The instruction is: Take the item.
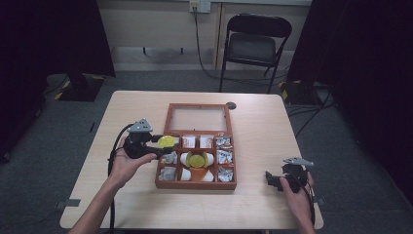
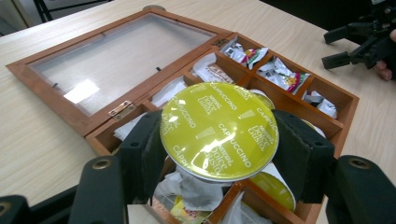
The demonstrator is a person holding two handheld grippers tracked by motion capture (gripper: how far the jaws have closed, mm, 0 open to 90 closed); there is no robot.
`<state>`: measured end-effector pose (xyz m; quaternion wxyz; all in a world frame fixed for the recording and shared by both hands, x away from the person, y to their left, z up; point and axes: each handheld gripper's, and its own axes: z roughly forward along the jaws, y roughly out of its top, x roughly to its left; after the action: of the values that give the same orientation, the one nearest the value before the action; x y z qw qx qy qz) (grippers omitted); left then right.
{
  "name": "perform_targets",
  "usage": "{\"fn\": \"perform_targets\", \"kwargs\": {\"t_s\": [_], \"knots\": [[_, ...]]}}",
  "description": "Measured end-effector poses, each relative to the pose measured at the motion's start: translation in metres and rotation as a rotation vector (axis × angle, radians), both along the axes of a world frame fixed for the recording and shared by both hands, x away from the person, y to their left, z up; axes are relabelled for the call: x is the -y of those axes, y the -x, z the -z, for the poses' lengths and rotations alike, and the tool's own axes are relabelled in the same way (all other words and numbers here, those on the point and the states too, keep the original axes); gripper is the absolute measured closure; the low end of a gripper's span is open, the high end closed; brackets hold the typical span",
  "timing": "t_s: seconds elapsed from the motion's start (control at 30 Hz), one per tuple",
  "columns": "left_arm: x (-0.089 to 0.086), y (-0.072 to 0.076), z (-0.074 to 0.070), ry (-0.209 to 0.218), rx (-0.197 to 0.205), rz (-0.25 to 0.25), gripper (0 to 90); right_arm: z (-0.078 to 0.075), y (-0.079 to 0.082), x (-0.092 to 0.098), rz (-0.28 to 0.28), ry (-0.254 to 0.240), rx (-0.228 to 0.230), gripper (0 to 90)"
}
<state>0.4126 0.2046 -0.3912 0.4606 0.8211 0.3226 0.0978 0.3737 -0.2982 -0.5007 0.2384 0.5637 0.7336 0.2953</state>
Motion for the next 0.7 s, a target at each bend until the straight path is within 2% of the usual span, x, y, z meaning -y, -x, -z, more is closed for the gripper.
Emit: {"fn": "perform_targets", "kwargs": {"t_s": [0.13,0.33,0.7], "knots": [[-0.005,-0.001,-0.002,-0.008,0.006,-0.014,38.1,0.0,0.0,0.0,0.001,-0.001,-0.001,0.0],[-0.013,-0.002,-0.006,0.015,0.015,-0.036,38.0,0.0,0.0,0.0,0.0,0.0,0.0,0.0],[-0.026,-0.005,-0.007,0.004,0.031,-0.087,38.0,0.0,0.0,0.0,0.0,0.0,0.0,0.0]]}}
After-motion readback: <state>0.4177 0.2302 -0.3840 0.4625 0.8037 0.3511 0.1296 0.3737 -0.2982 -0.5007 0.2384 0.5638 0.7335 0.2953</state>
